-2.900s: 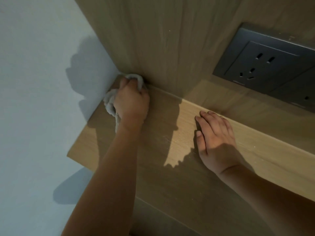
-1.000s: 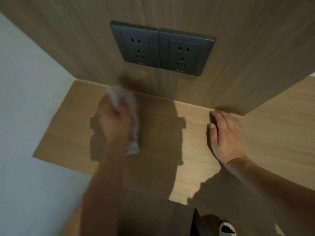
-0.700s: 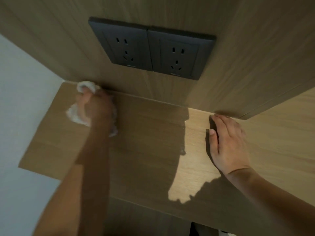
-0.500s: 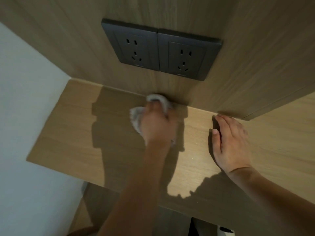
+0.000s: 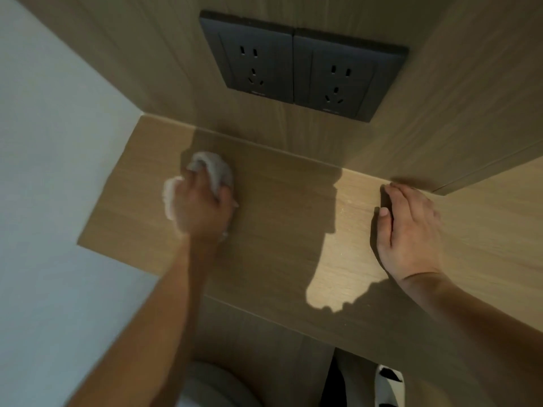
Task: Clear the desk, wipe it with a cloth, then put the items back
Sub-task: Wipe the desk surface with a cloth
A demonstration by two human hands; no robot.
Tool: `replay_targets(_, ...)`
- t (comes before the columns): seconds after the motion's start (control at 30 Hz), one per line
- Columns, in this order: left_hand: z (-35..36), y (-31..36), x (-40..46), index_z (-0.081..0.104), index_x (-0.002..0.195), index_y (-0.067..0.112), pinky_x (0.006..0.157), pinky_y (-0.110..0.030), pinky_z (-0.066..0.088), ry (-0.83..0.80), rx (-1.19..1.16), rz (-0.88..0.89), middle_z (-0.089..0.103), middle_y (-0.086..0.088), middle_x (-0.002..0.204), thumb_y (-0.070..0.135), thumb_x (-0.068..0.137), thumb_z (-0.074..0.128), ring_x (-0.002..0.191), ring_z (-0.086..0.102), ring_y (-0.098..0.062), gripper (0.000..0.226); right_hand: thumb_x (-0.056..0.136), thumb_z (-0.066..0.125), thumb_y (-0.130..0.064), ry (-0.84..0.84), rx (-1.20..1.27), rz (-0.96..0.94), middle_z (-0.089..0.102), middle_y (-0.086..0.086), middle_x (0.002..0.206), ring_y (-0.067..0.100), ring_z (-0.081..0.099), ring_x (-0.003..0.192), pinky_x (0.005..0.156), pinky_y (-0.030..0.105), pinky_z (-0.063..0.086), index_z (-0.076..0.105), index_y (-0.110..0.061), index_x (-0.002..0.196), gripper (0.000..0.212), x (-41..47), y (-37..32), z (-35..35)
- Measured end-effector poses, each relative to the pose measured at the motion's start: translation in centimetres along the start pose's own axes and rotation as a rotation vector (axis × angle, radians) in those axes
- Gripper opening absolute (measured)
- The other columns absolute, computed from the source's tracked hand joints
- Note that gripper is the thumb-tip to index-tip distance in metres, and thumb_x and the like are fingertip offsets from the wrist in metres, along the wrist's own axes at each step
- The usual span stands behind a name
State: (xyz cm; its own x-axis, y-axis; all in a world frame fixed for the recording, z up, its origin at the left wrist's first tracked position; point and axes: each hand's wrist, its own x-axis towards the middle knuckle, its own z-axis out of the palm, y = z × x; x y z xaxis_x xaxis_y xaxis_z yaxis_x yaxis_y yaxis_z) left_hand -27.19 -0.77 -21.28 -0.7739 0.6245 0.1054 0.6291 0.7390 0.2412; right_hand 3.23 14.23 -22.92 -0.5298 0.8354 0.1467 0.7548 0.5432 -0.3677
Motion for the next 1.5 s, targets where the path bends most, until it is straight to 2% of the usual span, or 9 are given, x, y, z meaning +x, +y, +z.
replay_targets(0.23,0.8,12.6,-12.6,0.062,0.115,0.014,0.068,-0.039,0.058,-0.188,-0.232,0.191,0.069,-0.007,0.098,0.037,0.091,0.049,0.082,0.068,-0.024,0.036,0.100,0.034,-0.027,-0.026,0.006,0.006,0.050,0.018,0.139,0.035,0.043,0.130,0.112,0.050,0.032,0.049,-0.003,0.138,0.047,0.1,0.1,0.0)
replay_targets(0.4,-2.7,5.1,-6.8,0.061,0.122,0.010,0.081,-0.040,0.049,0.048,-0.355,-0.198,0.065,-0.014,0.107,0.035,0.092,0.054,0.099,0.063,-0.035,0.040,0.101,0.034,-0.028,-0.018,0.002,0.005,0.050,0.016,0.139,0.034,0.042,0.130,0.113,0.049,0.030,0.049,-0.004,0.138,0.046,0.2,0.0,0.2)
replay_targets(0.57,-1.3,-2.5,-4.7,0.055,0.118,-0.001,0.079,-0.050,0.042,0.039,-0.019,-0.106,0.056,-0.028,0.108,0.040,0.089,0.039,0.098,0.052,-0.046,0.052,0.101,0.037,-0.026,-0.014,0.009,-0.006,0.051,0.016,0.138,0.033,0.043,0.129,0.113,0.049,0.031,0.049,-0.004,0.137,0.044,0.1,0.1,0.3)
replay_targets(0.8,-0.8,-1.9,-5.1,0.053,0.119,0.002,0.082,-0.050,0.045,0.086,-0.038,-0.182,0.055,-0.024,0.110,0.042,0.092,0.037,0.103,0.051,-0.041,0.050,0.102,0.039,-0.024,-0.011,0.036,-0.021,0.050,0.013,0.139,0.032,0.042,0.131,0.116,0.048,0.029,0.047,-0.007,0.140,0.042,-0.1,0.3,0.1)
replay_targets(0.93,-0.6,4.8,-11.5,0.048,0.138,0.003,0.083,-0.045,0.043,0.088,-0.118,-0.370,0.058,-0.027,0.120,0.036,0.097,0.044,0.106,0.056,-0.045,0.053,0.101,0.039,-0.022,-0.030,0.222,0.020,0.051,0.008,0.141,0.026,0.041,0.133,0.117,0.042,0.028,0.048,-0.010,0.140,0.042,-0.5,0.5,-1.3)
replay_targets(1.13,1.2,20.3,-24.8,0.056,0.116,0.007,0.074,-0.044,0.050,-0.201,-0.102,-0.123,0.063,-0.016,0.101,0.042,0.089,0.041,0.089,0.061,-0.035,0.047,0.099,0.033,-0.028,-0.007,0.043,0.044,0.052,0.018,0.139,0.039,0.048,0.123,0.107,0.048,0.035,0.049,-0.005,0.136,0.047,-3.6,7.4,-6.7)
replay_targets(1.23,-0.5,19.3,-22.7,0.055,0.121,0.008,0.077,-0.044,0.054,-0.151,-0.348,-0.240,0.063,-0.012,0.106,0.044,0.098,0.040,0.094,0.063,-0.032,0.045,0.100,0.029,-0.032,-0.059,-0.060,0.080,0.048,0.018,0.143,0.040,0.046,0.126,0.109,0.052,0.035,0.046,-0.005,0.139,0.050,-4.4,11.1,-8.4)
replay_targets(1.33,-1.8,13.7,-15.4,0.054,0.116,0.009,0.084,-0.036,0.045,0.084,-0.483,-0.426,0.062,-0.011,0.111,0.036,0.101,0.048,0.103,0.061,-0.029,0.031,0.099,0.030,-0.032,-0.066,-0.065,0.133,0.046,0.017,0.144,0.038,0.042,0.130,0.111,0.052,0.034,0.047,-0.003,0.138,0.051,-5.4,12.1,-7.6)
replay_targets(1.5,1.4,9.0,-2.7,0.053,0.134,0.006,0.101,-0.048,0.041,0.114,-0.116,-0.471,0.057,-0.025,0.130,0.042,0.093,0.040,0.120,0.054,-0.043,0.056,0.097,0.038,-0.028,-0.009,-0.039,0.140,0.049,0.014,0.139,0.035,0.043,0.127,0.107,0.053,0.037,0.051,-0.003,0.134,0.046,-5.2,12.6,-5.9)
